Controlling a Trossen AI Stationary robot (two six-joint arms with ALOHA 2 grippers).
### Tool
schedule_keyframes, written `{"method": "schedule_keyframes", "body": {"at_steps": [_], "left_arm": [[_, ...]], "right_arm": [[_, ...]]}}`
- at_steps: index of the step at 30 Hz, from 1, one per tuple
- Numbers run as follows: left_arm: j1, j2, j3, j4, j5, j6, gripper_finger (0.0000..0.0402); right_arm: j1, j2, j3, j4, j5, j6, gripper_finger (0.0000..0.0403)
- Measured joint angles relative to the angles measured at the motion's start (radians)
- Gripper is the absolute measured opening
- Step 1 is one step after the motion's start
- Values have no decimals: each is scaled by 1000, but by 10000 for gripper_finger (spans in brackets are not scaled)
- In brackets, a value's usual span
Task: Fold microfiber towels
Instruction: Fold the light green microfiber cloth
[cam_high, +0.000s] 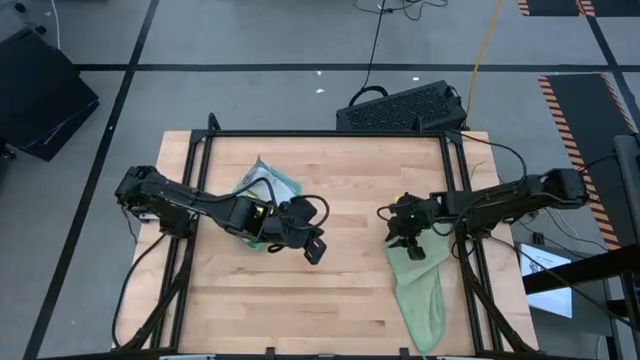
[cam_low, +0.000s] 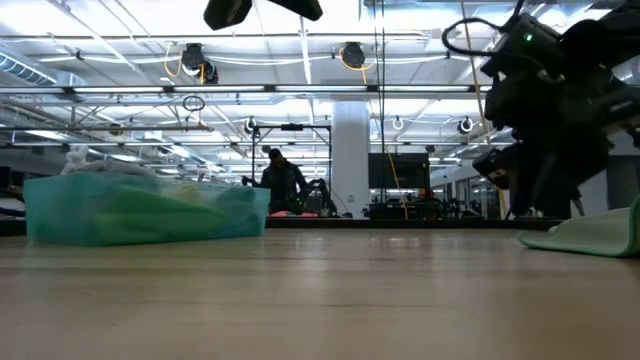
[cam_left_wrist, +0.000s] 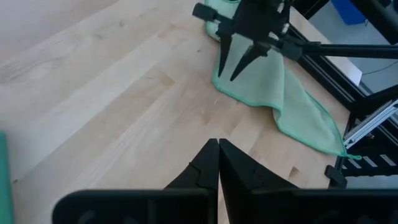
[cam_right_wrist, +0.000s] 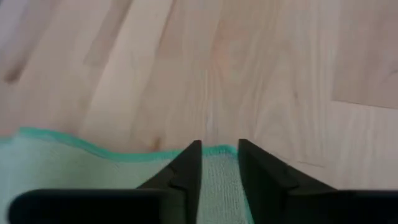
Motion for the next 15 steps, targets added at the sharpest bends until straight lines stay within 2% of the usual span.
{"method": "schedule_keyframes", "body": {"at_steps": [3,6,10,15], "left_arm": [[-1,2,0,-1,1,-7,12],[-5,5,0,-5,6,-19,12],[-5,5,0,-3,6,-34,12],[0,5,0,-3,7,-31,12]], "right_arm": [[0,59,0,3,1,-64,123],[0,124,0,11,1,-109,130],[0,193,3,77,-2,-136,115],[0,237,3,152,-2,-130,78]]}}
